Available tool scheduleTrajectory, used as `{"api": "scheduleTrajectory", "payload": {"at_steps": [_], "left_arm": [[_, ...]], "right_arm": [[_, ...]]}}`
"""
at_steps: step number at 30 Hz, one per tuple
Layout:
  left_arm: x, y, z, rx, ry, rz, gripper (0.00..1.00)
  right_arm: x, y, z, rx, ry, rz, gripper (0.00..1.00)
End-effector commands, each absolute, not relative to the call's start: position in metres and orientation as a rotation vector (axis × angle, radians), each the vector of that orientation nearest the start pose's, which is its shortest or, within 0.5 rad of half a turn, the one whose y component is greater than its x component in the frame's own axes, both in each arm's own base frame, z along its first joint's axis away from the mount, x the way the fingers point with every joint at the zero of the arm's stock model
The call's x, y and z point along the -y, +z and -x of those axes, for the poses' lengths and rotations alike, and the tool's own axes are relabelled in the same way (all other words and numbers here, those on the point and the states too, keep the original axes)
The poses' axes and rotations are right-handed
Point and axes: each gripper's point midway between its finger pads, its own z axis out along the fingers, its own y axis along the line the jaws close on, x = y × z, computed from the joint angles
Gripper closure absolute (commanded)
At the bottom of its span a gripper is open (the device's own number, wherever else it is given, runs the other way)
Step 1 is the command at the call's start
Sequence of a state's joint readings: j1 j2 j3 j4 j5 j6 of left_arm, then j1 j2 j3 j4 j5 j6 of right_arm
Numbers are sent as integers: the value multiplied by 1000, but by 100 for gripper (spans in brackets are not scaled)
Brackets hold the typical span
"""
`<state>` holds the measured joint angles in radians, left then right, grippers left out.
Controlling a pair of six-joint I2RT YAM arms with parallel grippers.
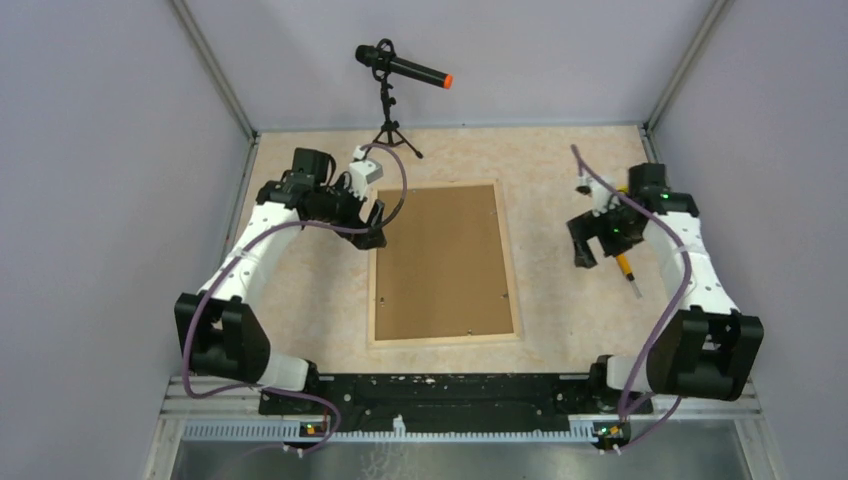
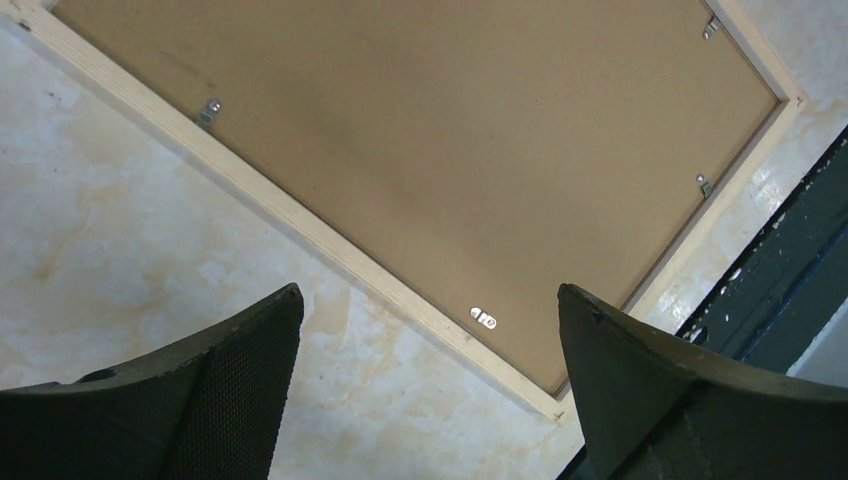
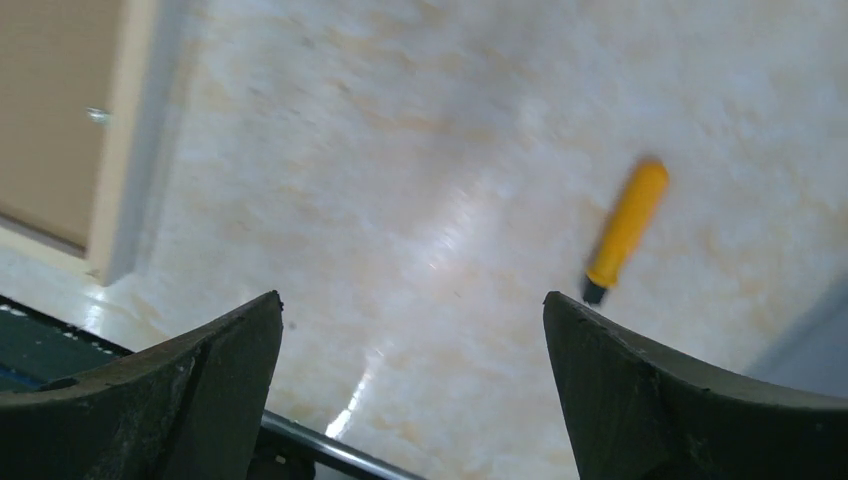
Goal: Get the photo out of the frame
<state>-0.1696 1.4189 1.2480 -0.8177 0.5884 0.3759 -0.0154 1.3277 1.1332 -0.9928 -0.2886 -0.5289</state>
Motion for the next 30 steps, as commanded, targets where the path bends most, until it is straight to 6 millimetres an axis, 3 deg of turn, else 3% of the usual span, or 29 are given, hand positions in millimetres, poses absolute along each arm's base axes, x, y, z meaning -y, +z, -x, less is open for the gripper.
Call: {"api": "scheduleTrajectory", "payload": {"at_steps": [1, 7, 12, 17, 24, 27, 30], "left_arm": [[149, 193, -333, -2233, -659, -850, 2], [161, 197, -349, -2202, -701, -851, 2], [163, 202, -362, -2188, -682, -843, 2], [161, 197, -368, -2202, -665, -827, 1], [160, 193, -369, -2208, -653, -817, 2], [162, 194, -370, -2202, -667, -800, 2], [166, 198, -368, -2192, -703, -782, 1]], "right_arm": [[40, 128, -254, -2643, 142, 628, 1], [102, 93, -277, -2679, 14, 549, 9], [124, 67, -293, -2695, -21, 555, 23], [135, 33, -287, -2730, -38, 601, 38], [134, -9, -271, -2770, -46, 634, 49], [136, -15, -272, -2760, -68, 636, 65], [132, -4, -282, -2723, -36, 620, 91]]}}
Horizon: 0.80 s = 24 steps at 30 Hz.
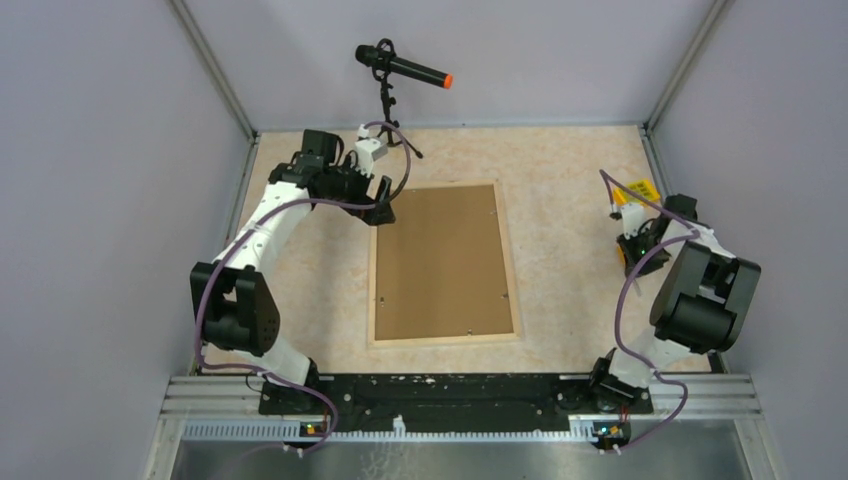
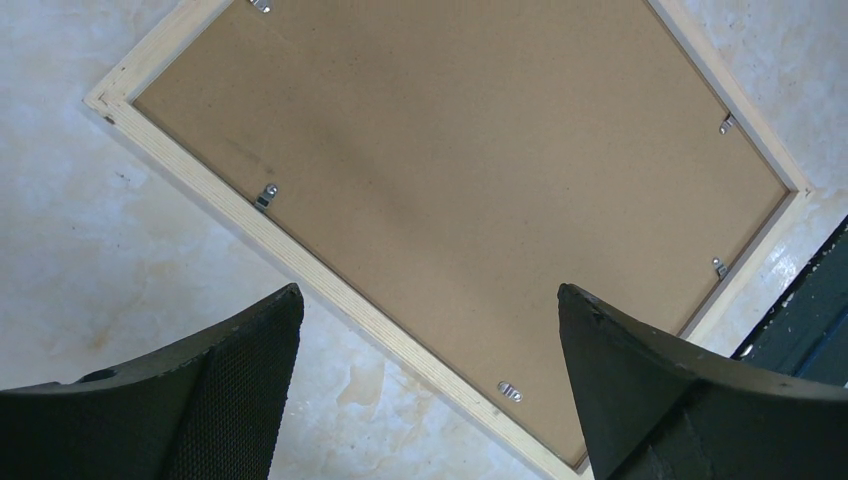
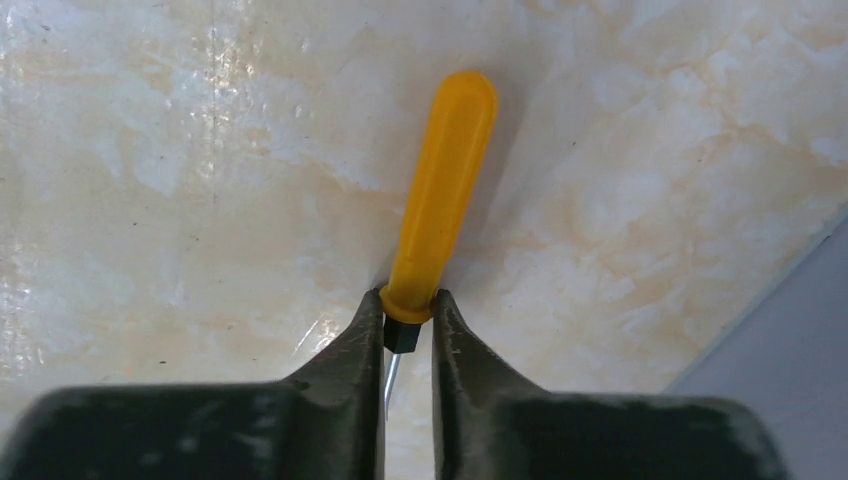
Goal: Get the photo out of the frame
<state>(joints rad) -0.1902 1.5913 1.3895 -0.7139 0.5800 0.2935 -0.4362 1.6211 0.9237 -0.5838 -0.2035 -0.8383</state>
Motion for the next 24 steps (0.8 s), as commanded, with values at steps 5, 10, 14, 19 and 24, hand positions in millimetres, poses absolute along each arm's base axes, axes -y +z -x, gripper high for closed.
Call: {"api": "scheduleTrajectory", "payload": {"at_steps": [5, 10, 14, 19, 24], "left_arm": [[172, 214, -367, -2165, -758, -745, 2], [179, 238, -371, -2174, -813, -708, 2], [192, 252, -360, -2201, -984, -695, 2], [213, 267, -333, -2200, -1291, -598, 2], [226, 271, -320, -2145, -1471, -555, 2]], "right_arm": [[110, 48, -312, -2609, 67, 644, 100], [51, 112, -334, -2456, 139, 807, 100], [-22, 165, -344, -2275, 152, 1013, 100], [-130, 217, -341, -2021, 136, 1251, 100], [-205, 242, -323, -1853, 152, 1396, 100]]}}
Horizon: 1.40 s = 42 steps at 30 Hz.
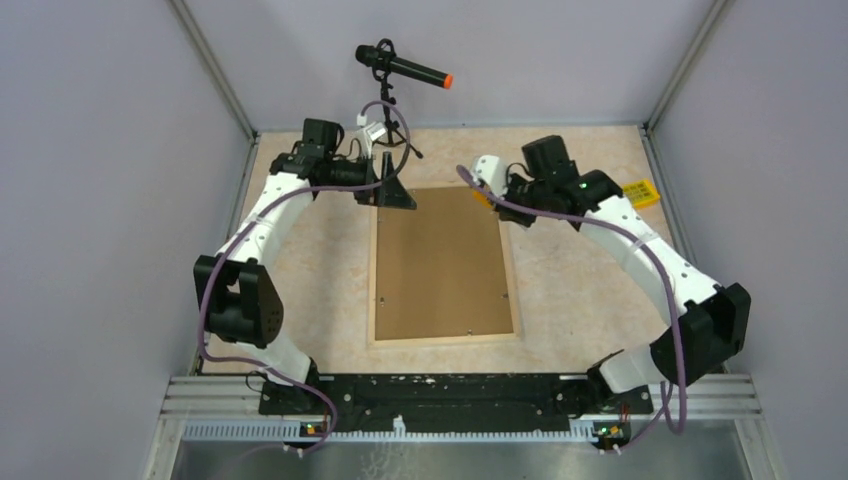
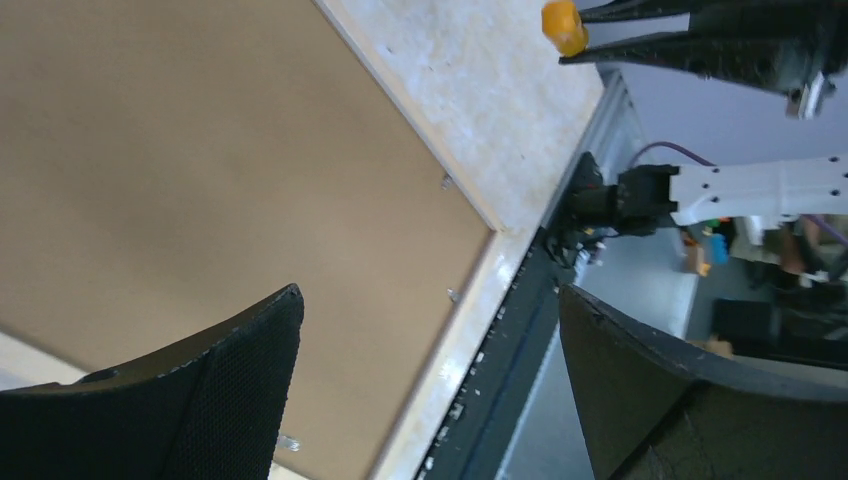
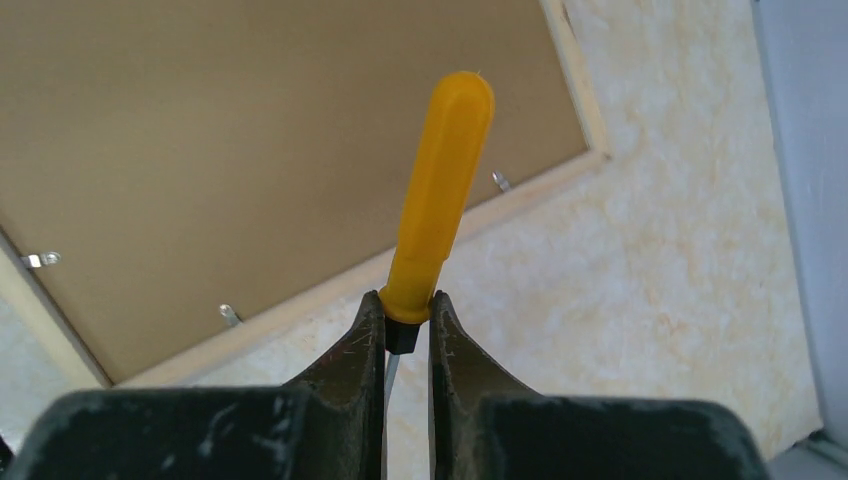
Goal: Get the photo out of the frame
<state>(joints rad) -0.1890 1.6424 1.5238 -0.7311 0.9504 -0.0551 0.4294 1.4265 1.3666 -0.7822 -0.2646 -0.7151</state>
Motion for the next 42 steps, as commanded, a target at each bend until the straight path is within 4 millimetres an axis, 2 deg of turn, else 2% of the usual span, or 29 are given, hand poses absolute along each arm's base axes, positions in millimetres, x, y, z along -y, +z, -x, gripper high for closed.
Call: {"api": "scheduleTrajectory", "payload": {"at_steps": [1, 4, 9, 15, 24, 33, 34, 36, 37, 38, 40, 42], "left_arm": [[228, 271, -320, -2142, -1485, -543, 2], [234, 267, -316, -2137, -1544, -493, 2], [248, 263, -305, -2122, -1649, -446, 2], [273, 260, -285, -2103, -1711, -542, 8], [287, 246, -268, -2121, -1821, -557, 42], [291, 248, -262, -2087, -1914, -536, 67], [291, 248, -261, -2083, -1917, -544, 72], [289, 247, -261, -2086, -1917, -555, 89], [288, 246, -262, -2098, -1903, -550, 98], [284, 244, -267, -2116, -1865, -530, 100], [272, 241, -285, -2146, -1738, -490, 100], [254, 236, -307, -2146, -1570, -478, 100]], "right_arm": [[-217, 246, -319, -1828, 152, 1421, 100], [-247, 249, -305, -1765, 170, 1482, 100], [-282, 251, -283, -1687, 200, 1562, 100], [-308, 252, -270, -1664, 275, 1591, 100], [-324, 255, -266, -1636, 312, 1587, 100], [-330, 256, -261, -1589, 328, 1578, 100], [-330, 255, -262, -1594, 322, 1574, 100], [-329, 254, -265, -1605, 305, 1561, 100], [-328, 253, -267, -1613, 296, 1550, 94], [-325, 252, -270, -1630, 277, 1534, 81], [-315, 247, -271, -1666, 279, 1524, 53], [-301, 239, -267, -1702, 326, 1519, 34]]}}
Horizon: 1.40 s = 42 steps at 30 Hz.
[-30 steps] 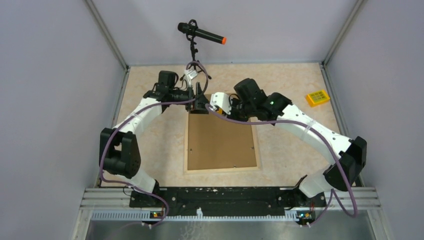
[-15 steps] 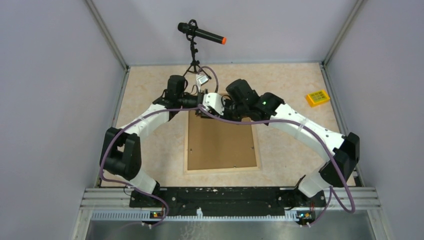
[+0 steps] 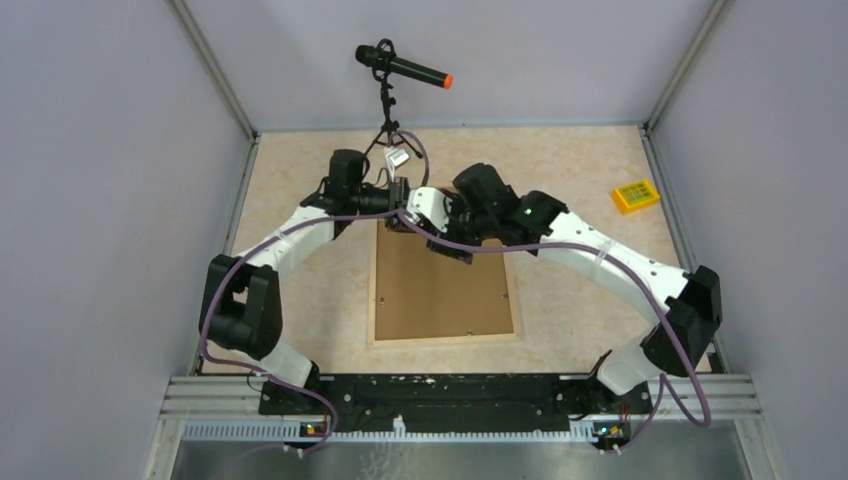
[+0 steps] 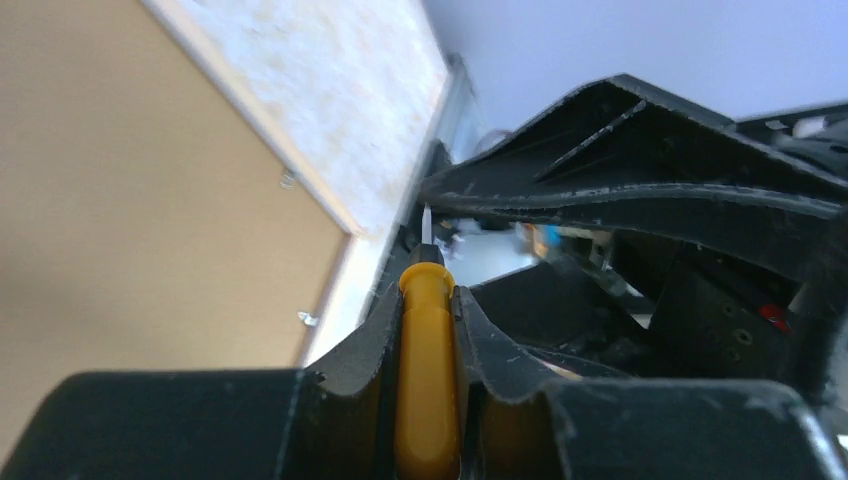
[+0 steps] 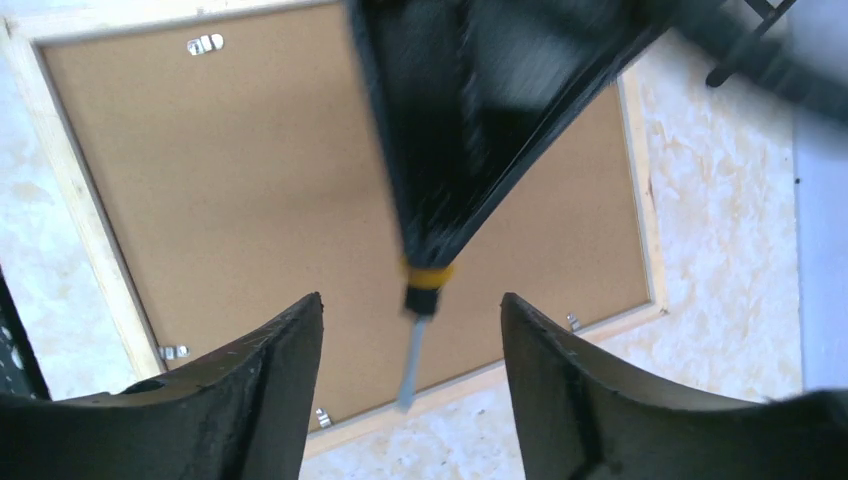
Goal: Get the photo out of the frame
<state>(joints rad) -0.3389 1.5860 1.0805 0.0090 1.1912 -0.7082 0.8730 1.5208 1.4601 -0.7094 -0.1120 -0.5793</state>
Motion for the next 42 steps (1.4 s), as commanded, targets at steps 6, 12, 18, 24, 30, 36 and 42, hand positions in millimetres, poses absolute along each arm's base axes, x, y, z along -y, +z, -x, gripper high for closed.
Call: {"api": "scheduleTrajectory", "payload": {"at_steps": [6, 12, 18, 24, 30, 36, 42], "left_arm": [[190, 203, -374, -2206, -812, -630, 100], [156, 171, -404, -2294, -460, -737, 100], [134, 158, -436, -2282, -152, -780, 100], [131, 155, -456, -2269, -70, -812, 100], [133, 137, -456, -2310, -64, -858, 100], [134, 125, -449, -2334, -69, -904, 100], [133, 113, -437, -2377, -61, -940, 100]], "right_arm": [[-258, 168, -222, -1807, 413, 1688, 19], [-246, 112, -188, -1906, 492, 1776, 17], [-245, 73, -166, -1960, 512, 1831, 16], [-242, 51, -154, -1998, 520, 1851, 16], [-241, 38, -148, -2013, 523, 1878, 17], [-242, 29, -145, -2021, 526, 1898, 19], [-245, 24, -146, -2037, 520, 1896, 21]]}}
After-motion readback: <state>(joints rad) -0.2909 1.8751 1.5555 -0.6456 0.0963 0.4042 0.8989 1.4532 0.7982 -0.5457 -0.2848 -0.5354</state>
